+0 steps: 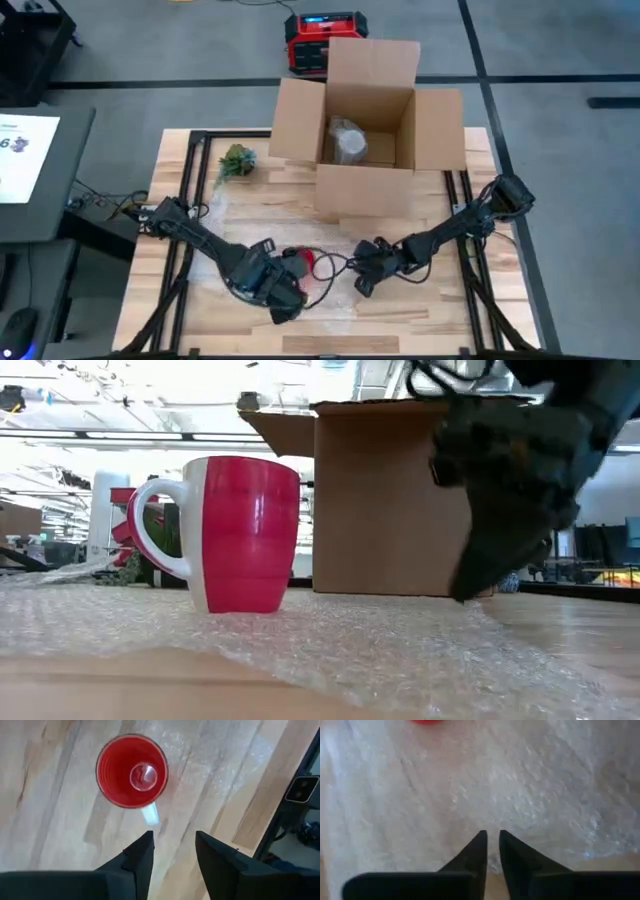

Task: Wrap mug
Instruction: Wrap the red mug in the bubble wrap

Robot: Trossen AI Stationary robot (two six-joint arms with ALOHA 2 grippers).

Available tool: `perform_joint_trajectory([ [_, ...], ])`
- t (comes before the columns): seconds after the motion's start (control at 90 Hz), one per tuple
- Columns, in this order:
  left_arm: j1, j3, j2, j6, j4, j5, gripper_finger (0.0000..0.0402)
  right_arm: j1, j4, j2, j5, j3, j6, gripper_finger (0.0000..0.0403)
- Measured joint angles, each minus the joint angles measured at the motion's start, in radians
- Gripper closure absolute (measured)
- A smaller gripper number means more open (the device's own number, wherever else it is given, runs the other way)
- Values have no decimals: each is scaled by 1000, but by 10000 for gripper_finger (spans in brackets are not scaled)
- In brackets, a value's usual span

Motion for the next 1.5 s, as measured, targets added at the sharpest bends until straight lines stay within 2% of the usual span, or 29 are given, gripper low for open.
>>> perform_joint_trajectory([
  [0.156,-51,-4,-16,-120,0,-62,308,-3,8,-4,-24,-36,14,399],
  [0.389,-101,-6,-62,-302,2,-193,327,41,-90,-7,-52,-32,109,402],
  [0.611,-101,-138,-70,-363,1,-203,346,164,-216,-9,-58,-5,346,403],
  [0.8,-103,-272,-75,-401,39,-168,351,275,-274,-6,-61,20,622,403],
  [0.911,-103,-337,-132,-390,121,-154,342,339,-280,-6,-65,24,788,403],
  [1.022,-103,-405,-221,-426,121,-216,331,392,-277,-6,-63,24,921,403],
  [1.2,-103,-600,-430,-443,206,-300,325,444,-256,-5,-49,33,1001,403],
  [1.311,-103,-804,-584,-399,431,-319,325,463,-307,1,-34,81,997,403],
  [1.5,-63,-1174,-793,-391,780,-293,324,482,-541,2,-49,266,945,402],
])
